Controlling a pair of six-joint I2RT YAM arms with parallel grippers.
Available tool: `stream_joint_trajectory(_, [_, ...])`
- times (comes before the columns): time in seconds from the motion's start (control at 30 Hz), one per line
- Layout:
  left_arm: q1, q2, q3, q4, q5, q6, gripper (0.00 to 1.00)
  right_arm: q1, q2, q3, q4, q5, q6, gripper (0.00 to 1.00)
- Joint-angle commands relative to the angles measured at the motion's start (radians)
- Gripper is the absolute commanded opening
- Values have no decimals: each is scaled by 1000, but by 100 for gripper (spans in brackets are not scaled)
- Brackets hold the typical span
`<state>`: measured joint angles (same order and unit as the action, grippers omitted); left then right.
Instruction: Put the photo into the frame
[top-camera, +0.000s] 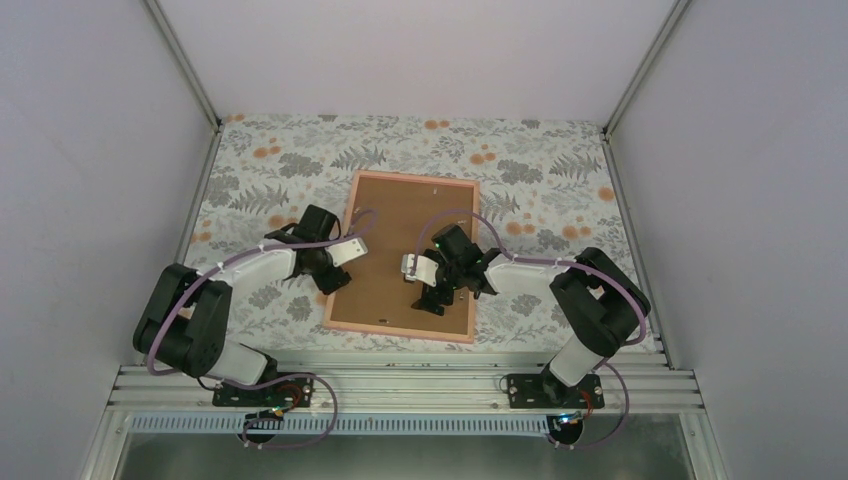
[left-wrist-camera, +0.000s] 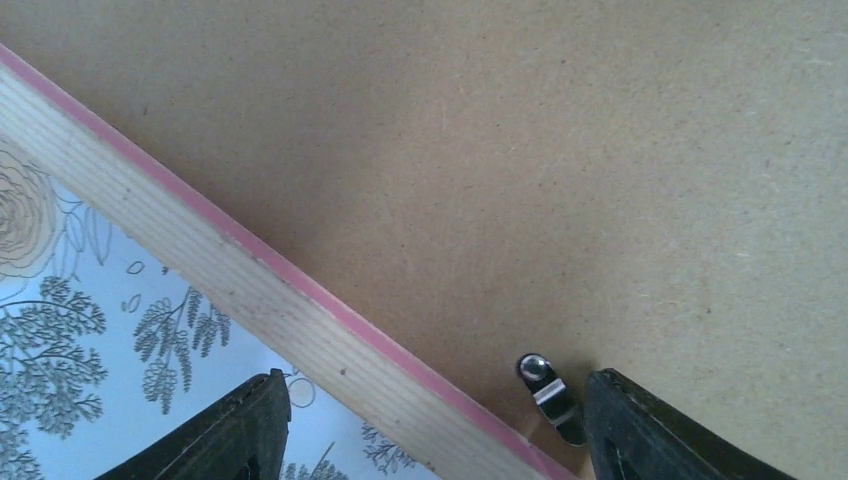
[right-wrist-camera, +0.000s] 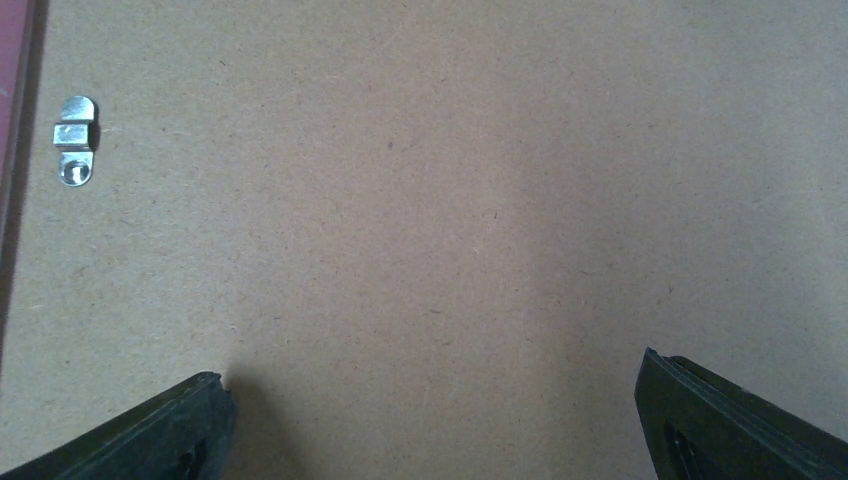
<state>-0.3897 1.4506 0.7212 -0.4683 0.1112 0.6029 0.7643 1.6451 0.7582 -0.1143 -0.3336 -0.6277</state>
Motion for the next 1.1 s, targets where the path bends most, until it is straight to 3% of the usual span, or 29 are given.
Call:
stream_joint_trajectory(0.0, [-2, -11, -18, 14, -112, 71, 71, 6, 44, -44, -92, 68, -38, 99])
stream_joint_trajectory(0.6, [-24, 32, 17, -27, -90, 43, 37, 6, 27, -70, -88, 70, -46, 99])
stream_joint_trajectory(0.9, [-37, 14, 24, -36, -55, 23, 36, 6, 27, -68, -90, 68, -42, 99])
stream_joint_trajectory(1.07, [-30, -35, 93, -48, 31, -27, 42, 6, -19, -29, -108, 47, -24, 99])
